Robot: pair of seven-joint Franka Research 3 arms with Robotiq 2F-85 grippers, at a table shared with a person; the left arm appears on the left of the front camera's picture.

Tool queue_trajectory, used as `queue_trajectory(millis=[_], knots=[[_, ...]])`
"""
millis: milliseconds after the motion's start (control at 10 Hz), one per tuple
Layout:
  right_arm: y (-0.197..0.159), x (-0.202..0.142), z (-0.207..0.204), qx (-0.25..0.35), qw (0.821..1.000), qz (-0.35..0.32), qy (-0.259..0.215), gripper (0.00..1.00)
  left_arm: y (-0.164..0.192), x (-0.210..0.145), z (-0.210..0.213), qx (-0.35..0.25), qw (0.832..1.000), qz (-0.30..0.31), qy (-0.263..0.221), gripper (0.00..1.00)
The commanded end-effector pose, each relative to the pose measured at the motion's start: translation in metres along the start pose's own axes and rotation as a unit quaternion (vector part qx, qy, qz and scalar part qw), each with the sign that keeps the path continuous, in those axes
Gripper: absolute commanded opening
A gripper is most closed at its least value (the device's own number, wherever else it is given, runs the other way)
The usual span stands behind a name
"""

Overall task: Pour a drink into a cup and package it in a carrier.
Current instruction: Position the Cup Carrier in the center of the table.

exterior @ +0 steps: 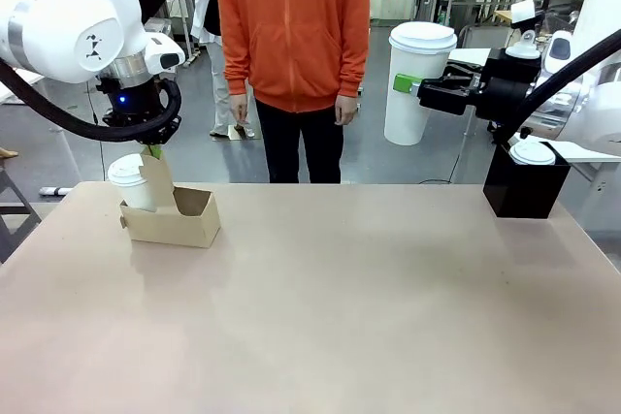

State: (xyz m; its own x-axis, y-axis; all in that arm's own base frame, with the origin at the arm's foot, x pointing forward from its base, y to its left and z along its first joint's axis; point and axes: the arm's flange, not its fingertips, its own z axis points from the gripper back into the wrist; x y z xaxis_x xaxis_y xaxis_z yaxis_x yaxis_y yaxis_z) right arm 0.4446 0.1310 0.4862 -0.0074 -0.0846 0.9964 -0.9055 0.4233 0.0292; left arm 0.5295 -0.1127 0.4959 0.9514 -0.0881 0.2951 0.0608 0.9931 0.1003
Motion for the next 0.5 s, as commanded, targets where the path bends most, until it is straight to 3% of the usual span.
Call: queue_trajectory(millis=[0, 400], knots=[[0.001, 0.004, -0.002, 0.002, 1.000, 0.004, -0.008, 0.81, 0.004, 0.004, 0.004, -0.014, 1.000, 0.003, 0.015, 0.00], [0.001, 0.004, -0.002, 0.002, 1.000, 0.004, -0.008, 0.81, -0.010, -0.017, 0.043, -0.064, 0.997, 0.036, -0.018, 0.00]])
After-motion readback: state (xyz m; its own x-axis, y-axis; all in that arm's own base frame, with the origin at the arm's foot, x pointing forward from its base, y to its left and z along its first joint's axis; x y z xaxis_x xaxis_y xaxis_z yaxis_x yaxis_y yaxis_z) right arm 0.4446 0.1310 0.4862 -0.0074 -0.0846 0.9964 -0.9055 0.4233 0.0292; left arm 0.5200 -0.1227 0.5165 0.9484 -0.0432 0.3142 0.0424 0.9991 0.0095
